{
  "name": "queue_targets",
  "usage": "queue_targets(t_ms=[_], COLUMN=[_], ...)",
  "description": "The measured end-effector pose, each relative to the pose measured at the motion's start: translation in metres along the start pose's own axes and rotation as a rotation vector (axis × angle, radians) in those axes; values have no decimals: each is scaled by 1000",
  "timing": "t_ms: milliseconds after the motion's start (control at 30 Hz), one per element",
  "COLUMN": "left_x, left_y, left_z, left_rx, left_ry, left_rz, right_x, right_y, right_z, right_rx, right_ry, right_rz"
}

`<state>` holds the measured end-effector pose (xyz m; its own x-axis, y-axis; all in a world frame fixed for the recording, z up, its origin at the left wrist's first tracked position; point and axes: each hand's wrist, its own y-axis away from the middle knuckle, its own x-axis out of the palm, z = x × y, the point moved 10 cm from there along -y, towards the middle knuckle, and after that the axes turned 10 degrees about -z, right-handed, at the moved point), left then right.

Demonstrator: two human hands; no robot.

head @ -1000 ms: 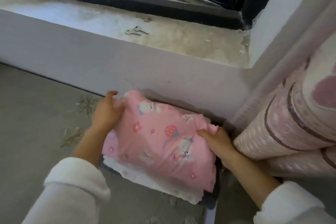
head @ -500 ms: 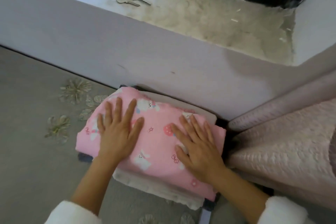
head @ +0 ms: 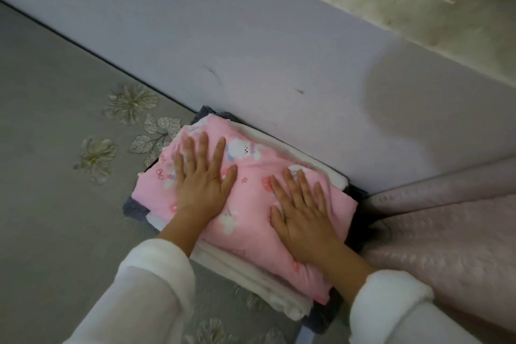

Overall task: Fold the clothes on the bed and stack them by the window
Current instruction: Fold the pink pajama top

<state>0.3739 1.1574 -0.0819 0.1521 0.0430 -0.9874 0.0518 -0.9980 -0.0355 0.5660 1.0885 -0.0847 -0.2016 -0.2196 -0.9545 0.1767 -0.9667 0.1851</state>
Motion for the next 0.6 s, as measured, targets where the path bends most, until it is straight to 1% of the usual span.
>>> queue_targets(t_ms=[100,200,267,333,433,500,600], left_x=[-4,-19,-35,-54,-81,-104,-143], left_y=[-3,2,23,56,109,141,196], left_z=[-4,-17,-27,-30,-29,-28,-27], left_rx=[-28,-108,-159,-203,-243,-268,-328], left_ry=[-8,40,152,254,298,304,346], left_rz=[71,132,129,95,64,27,-57], right_x=[-8,-24,-44,-67,-96,-109,-117], right_y=[-5,-9,-4,8,36,59,107], right_z=[-1,0,4,12,24,35,54], right_rx=[-6,-30,-62,-79,-99,-127,-182], right_ry=[-4,37,54,18,-50,-68,-101], right_rz=[80,148,103,5,-109,-139,-120])
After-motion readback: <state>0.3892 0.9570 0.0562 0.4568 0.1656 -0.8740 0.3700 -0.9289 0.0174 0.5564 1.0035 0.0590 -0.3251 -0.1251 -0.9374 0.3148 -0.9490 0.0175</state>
